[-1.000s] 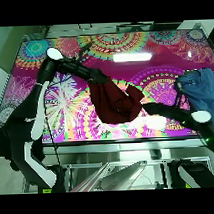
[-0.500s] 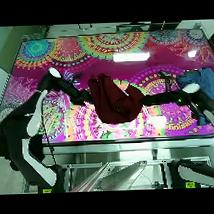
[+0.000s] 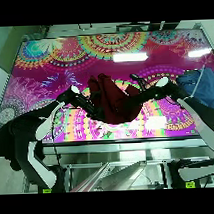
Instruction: Fold the shirts.
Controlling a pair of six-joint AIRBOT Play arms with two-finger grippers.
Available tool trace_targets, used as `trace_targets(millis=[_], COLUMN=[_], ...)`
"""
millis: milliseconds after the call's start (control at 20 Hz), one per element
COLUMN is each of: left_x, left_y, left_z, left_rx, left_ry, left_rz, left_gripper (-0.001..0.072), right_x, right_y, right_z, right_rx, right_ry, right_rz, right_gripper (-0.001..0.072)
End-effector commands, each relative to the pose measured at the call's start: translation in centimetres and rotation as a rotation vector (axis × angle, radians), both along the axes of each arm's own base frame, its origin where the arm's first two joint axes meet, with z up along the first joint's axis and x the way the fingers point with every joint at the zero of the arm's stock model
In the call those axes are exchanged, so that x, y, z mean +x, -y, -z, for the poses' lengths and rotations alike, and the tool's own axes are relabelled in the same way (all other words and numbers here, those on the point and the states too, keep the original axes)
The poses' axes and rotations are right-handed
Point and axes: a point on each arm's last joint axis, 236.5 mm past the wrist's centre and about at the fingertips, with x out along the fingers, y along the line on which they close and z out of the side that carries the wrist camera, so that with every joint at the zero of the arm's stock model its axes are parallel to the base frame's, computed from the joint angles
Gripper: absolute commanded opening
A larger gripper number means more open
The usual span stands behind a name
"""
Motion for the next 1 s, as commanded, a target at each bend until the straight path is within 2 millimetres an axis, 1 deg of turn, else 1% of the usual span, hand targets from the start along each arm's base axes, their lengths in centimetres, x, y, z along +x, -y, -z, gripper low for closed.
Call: trace_targets(millis=[0, 50, 100, 150, 250, 300, 350, 400, 500, 600, 650, 700, 750, 800, 850, 900, 950], left_x=[0.8, 1.5, 2.2, 2.8, 4.2, 4.8, 5.5, 6.2, 8.5, 10.6, 11.2, 11.4, 11.1, 10.5, 10.0, 9.7, 9.7], left_y=[1.1, 1.3, 1.5, 1.7, 1.9, 1.7, 1.3, 0.9, -0.7, -2.9, -4.0, -4.8, -5.3, -5.8, -6.3, -6.9, -7.6], left_z=[-0.6, -1.2, -1.9, -2.5, -4.2, -5.4, -6.9, -8.6, -12.9, -18.4, -21.7, -25.1, -28.7, -32.4, -35.5, -38.0, -39.3], left_rx=[-0.024, -0.033, -0.04, -0.047, -0.069, -0.079, -0.091, -0.103, -0.128, -0.154, -0.178, -0.212, -0.256, -0.3, -0.321, -0.321, -0.292], left_ry=[0.048, 0.068, 0.089, 0.107, 0.146, 0.16, 0.18, 0.21, 0.318, 0.464, 0.541, 0.612, 0.684, 0.765, 0.859, 0.963, 1.047], left_rz=[0.008, 0.012, 0.013, 0.012, 0.022, 0.025, 0.025, 0.023, -0.019, -0.087, -0.119, -0.15, -0.174, -0.195, -0.213, -0.226, -0.244], left_gripper=[-0.0003, -0.0005, -0.0005, -0.0006, -0.0006, -0.0006, -0.0006, -0.0007, -0.0006, -0.0006, -0.0005, -0.0005, -0.0004, -0.0004, 0.0018, 0.0015, 0.0016], right_x=[-1.2, -1.1, -0.7, -0.5, 0.7, 1.5, 2.7, 4.0, 6.4, 8.1, 8.3, 7.7, 6.1, 4.2, 2.2, 0.6, -0.4], right_y=[-1.7, -1.7, -1.7, -1.7, -1.7, -1.6, -1.1, -0.4, 2.2, 6.4, 8.6, 10.7, 12.1, 12.7, 13.0, 13.1, 13.1], right_z=[0.9, 1.0, 0.9, 0.7, -0.6, -1.9, -3.9, -6.3, -13.1, -20.9, -24.9, -29.3, -33.5, -36.9, -39.7, -41.6, -42.4], right_rx=[-0.002, 0.0, -0.002, -0.001, 0.01, 0.018, 0.029, 0.043, 0.075, 0.1, 0.119, 0.148, 0.188, 0.223, 0.242, 0.244, 0.242], right_ry=[-0.024, -0.023, -0.014, -0.006, 0.033, 0.06, 0.097, 0.142, 0.275, 0.454, 0.548, 0.647, 0.735, 0.808, 0.88, 0.942, 0.972], right_rz=[-0.056, -0.051, -0.042, -0.041, -0.033, -0.017, 0.013, 0.053, 0.148, 0.294, 0.381, 0.456, 0.502, 0.526, 0.539, 0.545, 0.544], right_gripper=[0.0344, 0.0192, 0.0093, 0.0017, 0.0017, 0.0017, 0.0016, 0.0016, 0.0016, 0.0016, 0.0016, 0.0016, 0.0016, 0.0017, 0.0017, 0.0017, 0.0017])
